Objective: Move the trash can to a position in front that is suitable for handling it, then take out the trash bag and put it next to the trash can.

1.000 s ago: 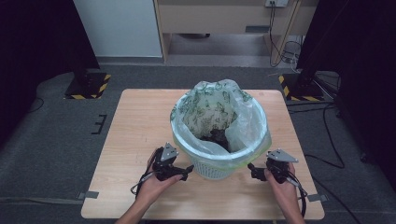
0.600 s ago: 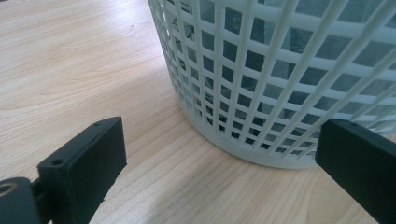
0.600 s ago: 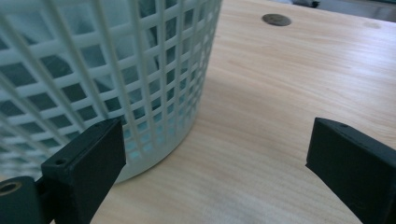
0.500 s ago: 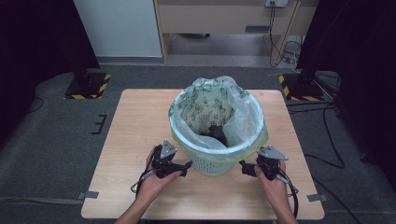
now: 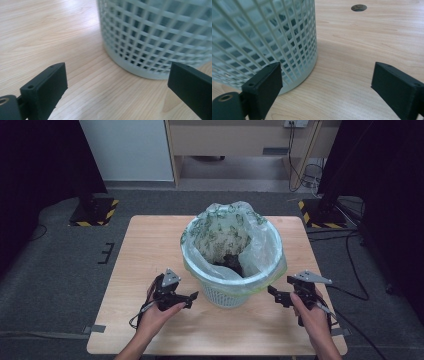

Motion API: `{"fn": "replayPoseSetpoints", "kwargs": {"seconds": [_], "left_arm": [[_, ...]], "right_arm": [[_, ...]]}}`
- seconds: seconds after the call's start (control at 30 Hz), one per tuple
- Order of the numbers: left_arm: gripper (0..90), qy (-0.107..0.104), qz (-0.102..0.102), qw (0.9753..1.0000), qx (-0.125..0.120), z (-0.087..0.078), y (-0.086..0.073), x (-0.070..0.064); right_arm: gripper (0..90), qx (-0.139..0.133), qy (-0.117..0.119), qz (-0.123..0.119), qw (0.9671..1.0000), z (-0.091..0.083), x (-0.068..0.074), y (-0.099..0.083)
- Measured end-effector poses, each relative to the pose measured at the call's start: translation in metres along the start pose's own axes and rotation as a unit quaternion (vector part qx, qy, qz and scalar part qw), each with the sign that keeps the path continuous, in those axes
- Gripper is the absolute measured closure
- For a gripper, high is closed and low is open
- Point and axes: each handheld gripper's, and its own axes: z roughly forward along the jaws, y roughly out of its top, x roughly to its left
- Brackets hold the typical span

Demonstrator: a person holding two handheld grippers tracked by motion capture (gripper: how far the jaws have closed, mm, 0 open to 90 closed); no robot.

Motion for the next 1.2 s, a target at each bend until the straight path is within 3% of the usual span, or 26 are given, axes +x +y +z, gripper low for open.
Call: {"fn": "replayPoseSetpoints", "kwargs": {"seconds": [0.17, 0.4, 0.7, 0.9, 1.0, 1.2], "left_arm": [[2.2, 0.005, -0.016, 0.9998, -0.006, -0.006, 0.007, 0.015], [3.9, -0.001, -0.021, 0.9997, -0.015, -0.017, 0.020, 0.018], [5.5, 0.008, -0.016, 0.9994, -0.030, -0.035, 0.042, 0.025], [6.0, 0.019, -0.011, 0.9991, -0.037, -0.056, 0.058, 0.033], [6.2, 0.022, -0.008, 0.9987, -0.046, -0.065, 0.063, 0.033], [6.1, 0.030, -0.001, 0.9980, -0.056, -0.080, 0.072, 0.029]], "right_arm": [[4.6, -0.008, 0.006, 0.002, 0.9999, -0.004, -0.009, 0.009], [8.5, -0.020, 0.013, 0.004, 0.9997, -0.023, -0.010, 0.024], [15.2, -0.030, 0.016, -0.005, 0.9994, -0.044, -0.013, 0.047], [20.3, -0.042, 0.019, 0.006, 0.9989, -0.057, -0.012, 0.065], [22.0, -0.055, 0.029, 0.021, 0.9979, -0.063, -0.010, 0.073], [23.5, -0.064, 0.035, 0.010, 0.9973, -0.075, -0.003, 0.087]]}}
